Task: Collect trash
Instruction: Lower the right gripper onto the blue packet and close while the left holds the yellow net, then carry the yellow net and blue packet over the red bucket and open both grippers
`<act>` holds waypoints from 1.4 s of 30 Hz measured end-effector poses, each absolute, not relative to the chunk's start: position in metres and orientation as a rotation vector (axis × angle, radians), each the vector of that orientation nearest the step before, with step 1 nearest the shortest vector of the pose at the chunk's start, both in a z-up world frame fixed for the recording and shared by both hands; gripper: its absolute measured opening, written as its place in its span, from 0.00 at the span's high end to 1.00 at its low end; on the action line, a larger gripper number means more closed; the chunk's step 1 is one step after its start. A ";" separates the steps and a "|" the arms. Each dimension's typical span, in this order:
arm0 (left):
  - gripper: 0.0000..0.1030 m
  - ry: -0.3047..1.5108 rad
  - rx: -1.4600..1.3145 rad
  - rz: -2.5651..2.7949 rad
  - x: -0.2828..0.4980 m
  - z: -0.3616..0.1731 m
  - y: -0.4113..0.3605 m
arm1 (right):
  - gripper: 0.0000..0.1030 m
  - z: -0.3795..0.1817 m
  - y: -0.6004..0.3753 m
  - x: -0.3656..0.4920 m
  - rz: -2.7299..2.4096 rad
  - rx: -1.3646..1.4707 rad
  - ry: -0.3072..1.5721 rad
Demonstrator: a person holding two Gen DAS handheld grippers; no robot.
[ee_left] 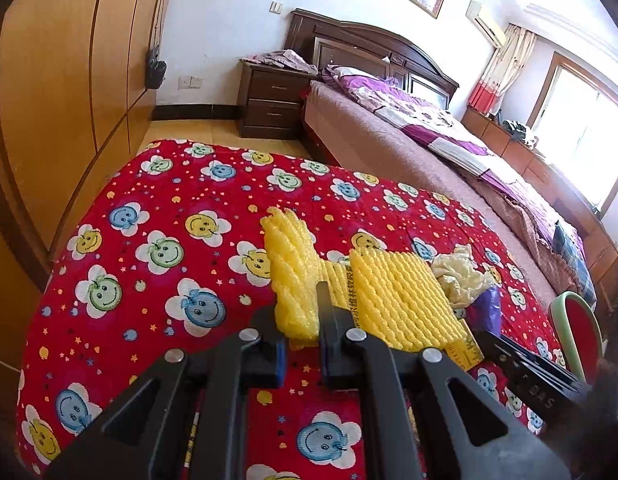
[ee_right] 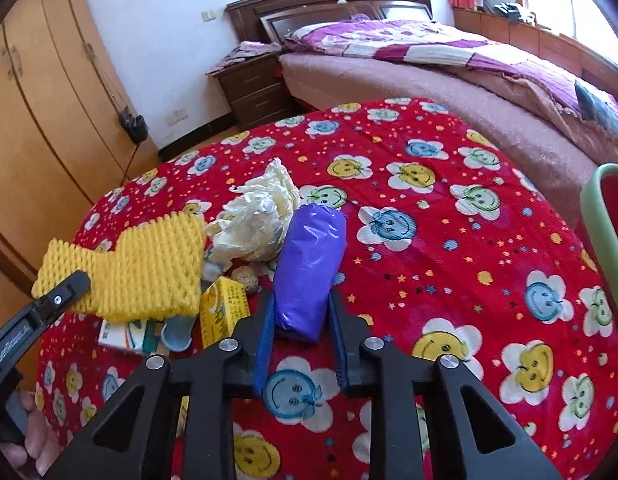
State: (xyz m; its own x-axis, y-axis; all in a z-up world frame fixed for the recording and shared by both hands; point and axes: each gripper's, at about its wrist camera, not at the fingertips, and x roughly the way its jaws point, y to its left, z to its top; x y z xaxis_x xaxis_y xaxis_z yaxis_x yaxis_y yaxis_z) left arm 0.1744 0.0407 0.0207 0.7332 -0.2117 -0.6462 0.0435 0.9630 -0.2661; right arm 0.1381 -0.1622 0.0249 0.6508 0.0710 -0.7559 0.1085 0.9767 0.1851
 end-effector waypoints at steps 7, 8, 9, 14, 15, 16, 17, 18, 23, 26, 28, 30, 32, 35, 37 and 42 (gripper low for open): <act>0.90 0.697 -0.220 -0.148 0.166 0.029 0.036 | 0.76 0.058 -0.171 0.092 -0.092 0.144 0.784; 0.90 0.690 -0.215 -0.150 0.164 0.030 0.034 | 0.76 0.061 -0.173 0.085 -0.106 0.137 0.774; 0.90 0.685 -0.209 -0.153 0.162 0.032 0.031 | 0.76 0.065 -0.176 0.079 -0.119 0.132 0.764; 0.90 0.669 -0.181 -0.181 0.151 0.045 0.017 | 0.76 0.084 -0.197 0.046 -0.192 0.109 0.717; 0.90 0.663 -0.174 -0.186 0.146 0.047 0.014 | 0.76 0.086 -0.201 0.043 -0.203 0.111 0.709; 0.90 0.658 -0.163 -0.192 0.142 0.052 0.010 | 0.76 0.090 -0.206 0.037 -0.213 0.116 0.699; 0.90 0.657 -0.157 -0.198 0.139 0.055 0.006 | 0.76 0.093 -0.212 0.031 -0.223 0.122 0.690; 0.90 0.657 -0.150 -0.210 0.136 0.060 0.002 | 0.76 0.096 -0.216 0.027 -0.229 0.125 0.684; 0.90 0.645 -0.134 -0.256 0.118 0.078 -0.015 | 0.76 0.107 -0.235 0.004 -0.262 0.144 0.644; 0.90 0.636 -0.124 -0.282 0.108 0.089 -0.028 | 0.76 0.112 -0.242 -0.008 -0.276 0.149 0.621; 0.90 0.637 -0.121 -0.305 0.103 0.096 -0.037 | 0.76 0.117 -0.249 -0.015 -0.290 0.149 0.603; 0.90 0.639 -0.119 -0.325 0.099 0.100 -0.045 | 0.76 0.120 -0.254 -0.021 -0.300 0.151 0.589; 0.90 0.635 -0.108 -0.349 0.095 0.105 -0.056 | 0.76 0.125 -0.260 -0.029 -0.316 0.150 0.574; 0.90 0.634 -0.086 -0.382 0.089 0.109 -0.076 | 0.76 0.128 -0.269 -0.036 -0.338 0.149 0.560; 0.90 0.642 -0.076 -0.412 0.086 0.110 -0.089 | 0.76 0.128 -0.275 -0.040 -0.350 0.152 0.553; 0.90 0.668 -0.048 -0.469 0.082 0.109 -0.121 | 0.76 0.127 -0.296 -0.047 -0.381 0.173 0.547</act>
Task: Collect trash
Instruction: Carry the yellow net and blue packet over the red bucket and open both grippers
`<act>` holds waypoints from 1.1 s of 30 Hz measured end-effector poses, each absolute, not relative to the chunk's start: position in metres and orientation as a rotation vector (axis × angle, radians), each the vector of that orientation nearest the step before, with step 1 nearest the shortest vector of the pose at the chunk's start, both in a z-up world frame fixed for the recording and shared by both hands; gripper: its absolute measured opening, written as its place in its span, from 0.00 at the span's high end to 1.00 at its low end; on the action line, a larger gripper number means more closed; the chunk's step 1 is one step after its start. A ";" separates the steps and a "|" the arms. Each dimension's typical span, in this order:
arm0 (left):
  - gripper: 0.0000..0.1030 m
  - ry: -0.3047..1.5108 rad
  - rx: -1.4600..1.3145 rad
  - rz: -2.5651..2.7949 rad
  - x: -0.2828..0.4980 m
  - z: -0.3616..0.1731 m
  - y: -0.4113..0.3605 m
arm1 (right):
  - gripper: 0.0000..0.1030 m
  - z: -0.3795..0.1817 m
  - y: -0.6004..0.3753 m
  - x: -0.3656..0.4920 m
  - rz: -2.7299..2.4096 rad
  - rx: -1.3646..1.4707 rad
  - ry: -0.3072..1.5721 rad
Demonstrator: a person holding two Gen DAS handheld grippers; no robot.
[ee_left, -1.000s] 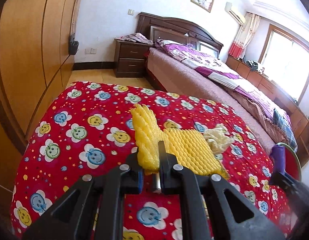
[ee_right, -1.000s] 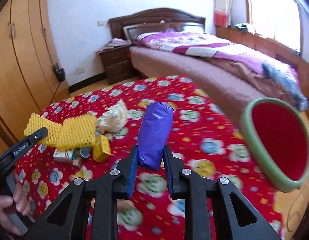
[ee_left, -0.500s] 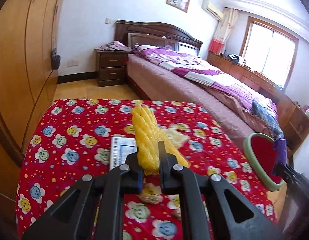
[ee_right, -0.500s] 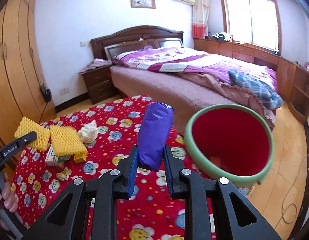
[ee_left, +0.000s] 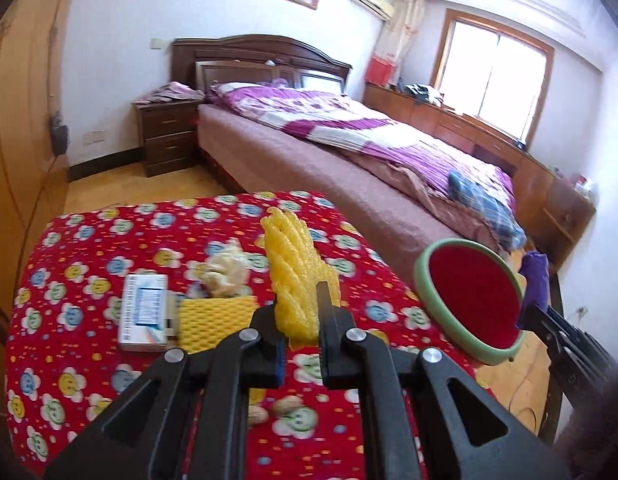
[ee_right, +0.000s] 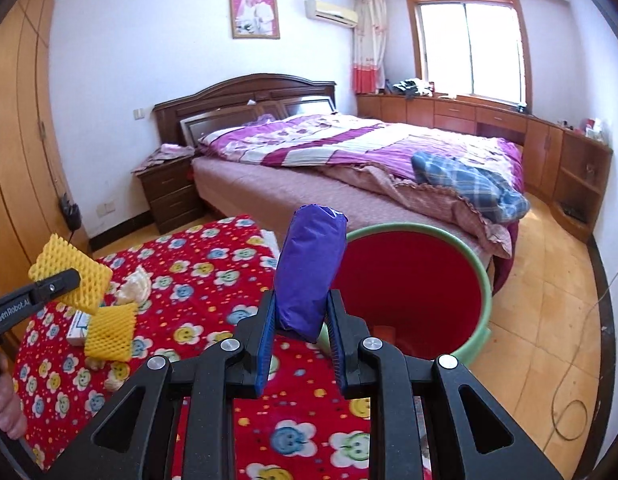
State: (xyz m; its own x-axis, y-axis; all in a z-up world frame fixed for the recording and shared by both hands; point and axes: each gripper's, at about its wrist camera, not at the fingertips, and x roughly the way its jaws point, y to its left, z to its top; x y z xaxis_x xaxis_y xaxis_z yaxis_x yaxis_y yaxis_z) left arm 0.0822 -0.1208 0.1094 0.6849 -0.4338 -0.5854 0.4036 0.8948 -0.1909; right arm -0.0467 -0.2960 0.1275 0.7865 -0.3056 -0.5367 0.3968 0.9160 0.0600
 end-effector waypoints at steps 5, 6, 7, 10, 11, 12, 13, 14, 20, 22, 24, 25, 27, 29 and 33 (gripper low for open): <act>0.90 0.683 0.001 -0.511 0.081 0.107 -0.158 | 0.76 0.119 -0.327 -0.049 -0.400 0.228 0.554; 0.90 0.691 0.011 -0.522 0.082 0.105 -0.167 | 0.76 0.117 -0.334 -0.048 -0.404 0.241 0.557; 0.90 0.696 0.017 -0.528 0.082 0.104 -0.173 | 0.76 0.114 -0.340 -0.048 -0.411 0.250 0.562; 0.90 0.719 0.042 -0.554 0.083 0.097 -0.198 | 0.76 0.103 -0.359 -0.049 -0.437 0.274 0.586; 0.90 0.728 0.052 -0.565 0.083 0.094 -0.207 | 0.76 0.100 -0.365 -0.050 -0.446 0.283 0.594; 0.90 0.738 0.063 -0.577 0.083 0.091 -0.217 | 0.76 0.097 -0.370 -0.050 -0.456 0.289 0.601; 0.90 0.746 0.073 -0.586 0.083 0.089 -0.225 | 0.76 0.094 -0.376 -0.051 -0.465 0.294 0.606; 0.90 0.753 0.082 -0.595 0.083 0.087 -0.232 | 0.76 0.091 -0.382 -0.052 -0.476 0.300 0.612; 0.90 0.779 0.141 -0.653 0.081 0.078 -0.276 | 0.76 0.074 -0.410 -0.051 -0.515 0.338 0.651; 0.90 0.781 0.158 -0.668 0.082 0.076 -0.288 | 0.76 0.070 -0.415 -0.049 -0.518 0.347 0.663; 0.90 0.782 0.168 -0.682 0.084 0.075 -0.297 | 0.76 0.066 -0.421 -0.046 -0.513 0.351 0.672; 0.90 0.783 0.174 -0.689 0.086 0.074 -0.304 | 0.76 0.064 -0.423 -0.044 -0.511 0.348 0.674; 0.90 0.790 0.180 -0.704 0.089 0.071 -0.315 | 0.76 0.061 -0.430 -0.043 -0.503 0.357 0.676; 0.90 0.801 0.185 -0.718 0.092 0.068 -0.326 | 0.76 0.057 -0.437 -0.041 -0.493 0.372 0.678; 0.90 0.812 0.198 -0.749 0.095 0.061 -0.342 | 0.74 0.052 -0.445 -0.041 -0.476 0.391 0.678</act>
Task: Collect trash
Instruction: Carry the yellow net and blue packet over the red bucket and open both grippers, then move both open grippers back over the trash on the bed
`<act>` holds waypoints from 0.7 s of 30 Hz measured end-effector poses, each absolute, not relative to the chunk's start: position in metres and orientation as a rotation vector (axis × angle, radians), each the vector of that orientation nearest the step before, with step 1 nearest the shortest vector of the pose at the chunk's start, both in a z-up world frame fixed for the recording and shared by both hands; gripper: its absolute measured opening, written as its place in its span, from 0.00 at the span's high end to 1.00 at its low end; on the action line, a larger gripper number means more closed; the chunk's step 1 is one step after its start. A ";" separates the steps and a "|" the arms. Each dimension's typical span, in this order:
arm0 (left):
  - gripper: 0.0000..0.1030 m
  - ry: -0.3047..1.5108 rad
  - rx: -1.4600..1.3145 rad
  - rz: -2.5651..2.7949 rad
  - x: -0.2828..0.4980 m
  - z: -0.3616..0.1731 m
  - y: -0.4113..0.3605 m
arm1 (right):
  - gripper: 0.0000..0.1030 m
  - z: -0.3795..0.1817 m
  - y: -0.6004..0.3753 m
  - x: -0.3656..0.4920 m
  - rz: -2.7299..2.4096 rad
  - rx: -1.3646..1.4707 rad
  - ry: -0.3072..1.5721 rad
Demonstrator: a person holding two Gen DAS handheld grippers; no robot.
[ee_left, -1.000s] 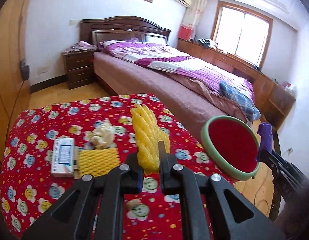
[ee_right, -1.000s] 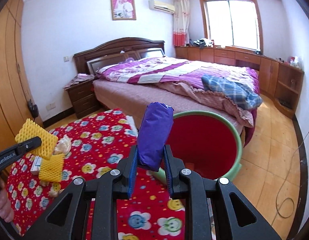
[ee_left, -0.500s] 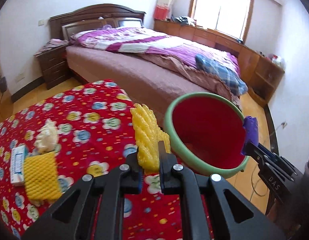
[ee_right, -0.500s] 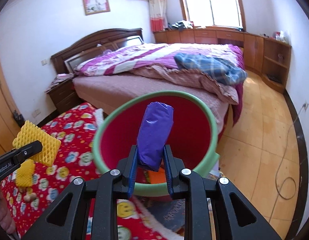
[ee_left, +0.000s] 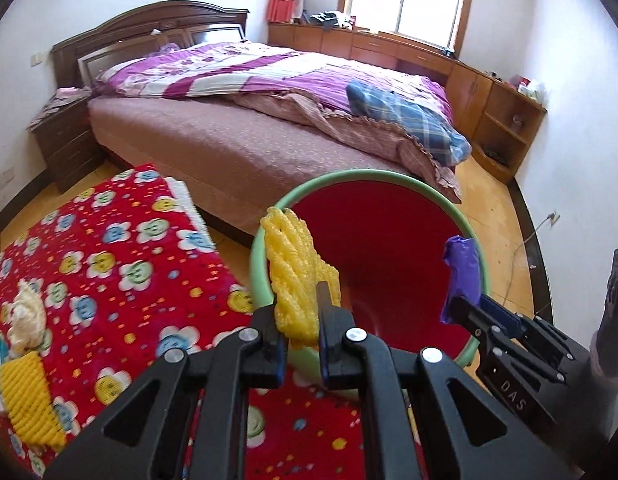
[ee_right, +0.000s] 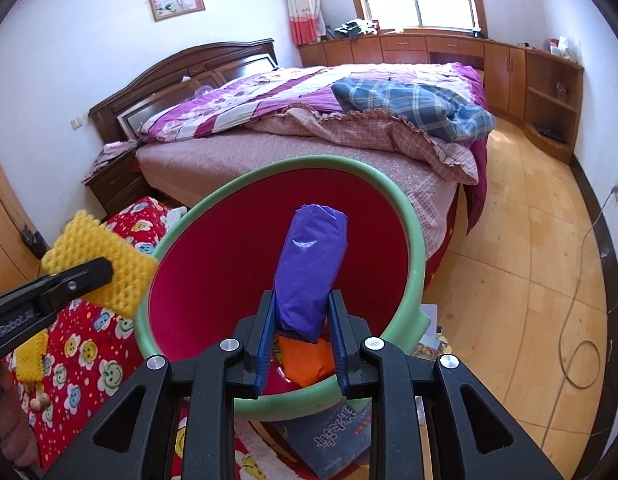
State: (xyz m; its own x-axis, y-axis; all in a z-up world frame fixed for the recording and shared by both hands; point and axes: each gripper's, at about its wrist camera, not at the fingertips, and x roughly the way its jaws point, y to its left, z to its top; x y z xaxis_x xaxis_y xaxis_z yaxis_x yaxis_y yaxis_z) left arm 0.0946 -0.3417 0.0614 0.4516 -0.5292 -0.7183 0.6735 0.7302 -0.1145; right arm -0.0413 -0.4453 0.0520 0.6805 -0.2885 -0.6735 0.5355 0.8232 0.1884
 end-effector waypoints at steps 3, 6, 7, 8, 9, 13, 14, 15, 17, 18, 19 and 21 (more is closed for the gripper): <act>0.89 0.819 0.198 -0.773 0.096 0.056 -0.351 | 0.73 0.049 -0.451 -0.042 -0.458 0.415 0.675; 0.70 0.840 0.208 -0.775 0.098 0.052 -0.358 | 0.73 0.048 -0.454 -0.044 -0.450 0.427 0.668; 0.65 0.839 0.202 -0.774 0.098 0.052 -0.358 | 0.72 0.048 -0.454 -0.045 -0.448 0.429 0.666; 0.63 0.837 0.197 -0.777 0.098 0.051 -0.358 | 0.72 0.048 -0.455 -0.046 -0.446 0.432 0.664; 0.63 0.837 0.194 -0.781 0.098 0.051 -0.358 | 0.71 0.049 -0.455 -0.046 -0.442 0.436 0.662; 0.62 0.838 0.192 -0.769 0.097 0.051 -0.355 | 0.66 0.051 -0.451 -0.047 -0.434 0.438 0.658; 0.62 0.838 0.193 -0.764 0.097 0.051 -0.354 | 0.65 0.051 -0.449 -0.047 -0.429 0.437 0.657; 0.62 0.839 0.191 -0.759 0.096 0.052 -0.352 | 0.65 0.052 -0.448 -0.047 -0.425 0.436 0.655; 0.62 0.842 0.183 -0.750 0.097 0.052 -0.347 | 0.65 0.055 -0.445 -0.048 -0.421 0.433 0.653; 0.62 0.844 0.179 -0.746 0.097 0.053 -0.345 | 0.65 0.056 -0.443 -0.048 -0.419 0.432 0.651; 0.62 0.848 0.173 -0.740 0.097 0.053 -0.341 | 0.65 0.057 -0.441 -0.048 -0.416 0.431 0.650; 0.62 0.850 0.165 -0.729 0.096 0.054 -0.335 | 0.64 0.059 -0.438 -0.049 -0.412 0.432 0.646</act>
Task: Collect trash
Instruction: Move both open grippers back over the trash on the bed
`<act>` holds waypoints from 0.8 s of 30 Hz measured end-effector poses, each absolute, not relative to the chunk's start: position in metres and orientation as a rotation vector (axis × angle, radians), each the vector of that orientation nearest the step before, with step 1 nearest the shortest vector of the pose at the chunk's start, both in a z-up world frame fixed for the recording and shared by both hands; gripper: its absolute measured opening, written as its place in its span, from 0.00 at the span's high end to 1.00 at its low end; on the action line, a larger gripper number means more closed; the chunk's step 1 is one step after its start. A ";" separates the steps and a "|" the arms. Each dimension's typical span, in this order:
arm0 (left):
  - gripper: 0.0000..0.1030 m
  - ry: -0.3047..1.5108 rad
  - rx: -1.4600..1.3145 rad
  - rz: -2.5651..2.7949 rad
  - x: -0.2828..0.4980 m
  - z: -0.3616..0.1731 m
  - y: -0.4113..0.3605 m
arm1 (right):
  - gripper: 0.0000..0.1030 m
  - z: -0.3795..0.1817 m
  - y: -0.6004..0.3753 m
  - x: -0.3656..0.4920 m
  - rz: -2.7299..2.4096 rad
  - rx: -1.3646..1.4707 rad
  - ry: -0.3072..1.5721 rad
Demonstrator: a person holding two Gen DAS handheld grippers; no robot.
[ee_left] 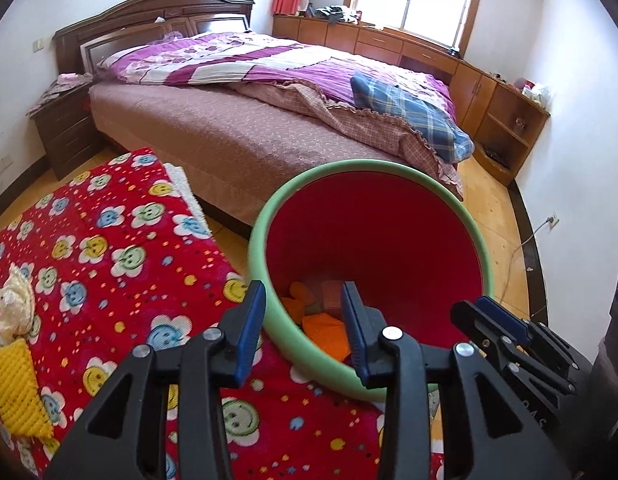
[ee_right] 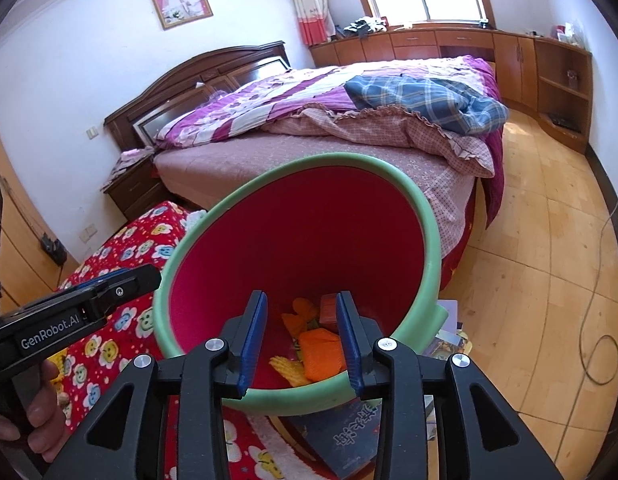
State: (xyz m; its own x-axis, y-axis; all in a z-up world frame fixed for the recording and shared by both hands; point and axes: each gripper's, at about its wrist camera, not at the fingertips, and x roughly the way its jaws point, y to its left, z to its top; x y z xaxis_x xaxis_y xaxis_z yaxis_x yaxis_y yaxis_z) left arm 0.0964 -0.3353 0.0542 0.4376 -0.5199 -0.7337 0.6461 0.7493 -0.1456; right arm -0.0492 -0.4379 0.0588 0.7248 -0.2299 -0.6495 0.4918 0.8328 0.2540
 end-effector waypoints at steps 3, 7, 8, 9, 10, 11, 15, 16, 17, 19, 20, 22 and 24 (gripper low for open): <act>0.62 0.848 0.160 -0.709 0.095 0.057 -0.326 | 0.57 0.062 -0.432 -0.051 -0.405 0.431 0.641; 0.62 0.856 0.143 -0.678 0.093 0.062 -0.310 | 0.50 0.066 -0.423 -0.052 -0.392 0.432 0.639; 0.62 0.858 0.137 -0.673 0.093 0.063 -0.306 | 0.48 0.067 -0.420 -0.053 -0.383 0.433 0.638; 0.62 0.858 0.131 -0.667 0.092 0.064 -0.302 | 0.48 0.068 -0.418 -0.053 -0.376 0.435 0.638; 0.62 0.856 0.124 -0.657 0.092 0.065 -0.296 | 0.48 0.069 -0.415 -0.054 -0.365 0.436 0.638; 0.62 0.855 0.120 -0.650 0.092 0.066 -0.292 | 0.47 0.070 -0.413 -0.054 -0.360 0.435 0.638; 0.62 0.851 0.112 -0.611 0.092 0.068 -0.276 | 0.42 0.071 -0.404 -0.054 -0.344 0.433 0.636; 0.62 0.851 0.110 -0.601 0.092 0.069 -0.271 | 0.42 0.072 -0.403 -0.054 -0.340 0.436 0.635; 0.62 0.851 0.107 -0.594 0.092 0.069 -0.267 | 0.42 0.072 -0.401 -0.054 -0.336 0.438 0.635; 0.62 0.852 0.102 -0.577 0.092 0.068 -0.257 | 0.41 0.073 -0.397 -0.055 -0.331 0.438 0.636; 0.62 0.853 0.098 -0.569 0.092 0.068 -0.253 | 0.40 0.073 -0.396 -0.055 -0.329 0.439 0.635; 0.62 0.857 0.091 -0.548 0.093 0.067 -0.242 | 0.36 0.073 -0.392 -0.056 -0.322 0.444 0.633; 0.62 0.858 0.088 -0.526 0.094 0.067 -0.233 | 0.32 0.072 -0.390 -0.057 -0.316 0.450 0.634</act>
